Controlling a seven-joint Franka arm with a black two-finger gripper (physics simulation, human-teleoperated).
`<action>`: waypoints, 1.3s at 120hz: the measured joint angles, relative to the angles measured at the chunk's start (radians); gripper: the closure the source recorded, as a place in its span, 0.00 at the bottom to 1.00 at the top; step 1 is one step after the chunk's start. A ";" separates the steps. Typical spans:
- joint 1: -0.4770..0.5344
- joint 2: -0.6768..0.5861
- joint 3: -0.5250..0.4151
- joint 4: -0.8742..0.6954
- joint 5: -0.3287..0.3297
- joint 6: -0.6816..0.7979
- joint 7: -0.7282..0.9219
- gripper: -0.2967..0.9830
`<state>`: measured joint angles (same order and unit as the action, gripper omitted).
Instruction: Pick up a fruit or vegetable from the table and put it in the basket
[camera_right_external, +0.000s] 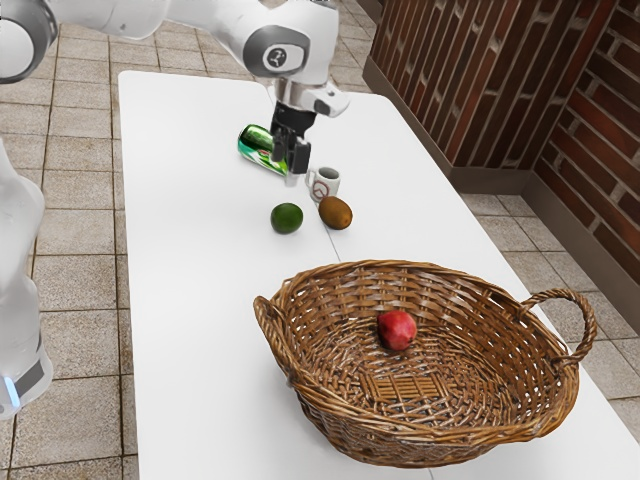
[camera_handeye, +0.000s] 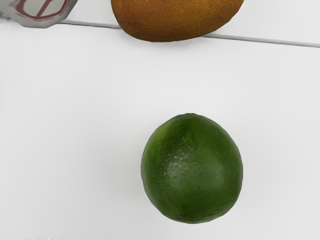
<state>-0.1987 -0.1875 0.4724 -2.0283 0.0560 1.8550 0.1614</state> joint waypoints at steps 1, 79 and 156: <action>0.000 0.000 0.001 -0.002 0.001 0.002 -0.004 0.23; -0.061 0.000 0.023 -0.109 -0.002 0.060 -0.205 0.23; -0.051 0.074 0.025 -0.110 -0.014 0.129 -0.274 0.23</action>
<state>-0.2496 -0.1137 0.4970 -2.1388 0.0420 1.9842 -0.1125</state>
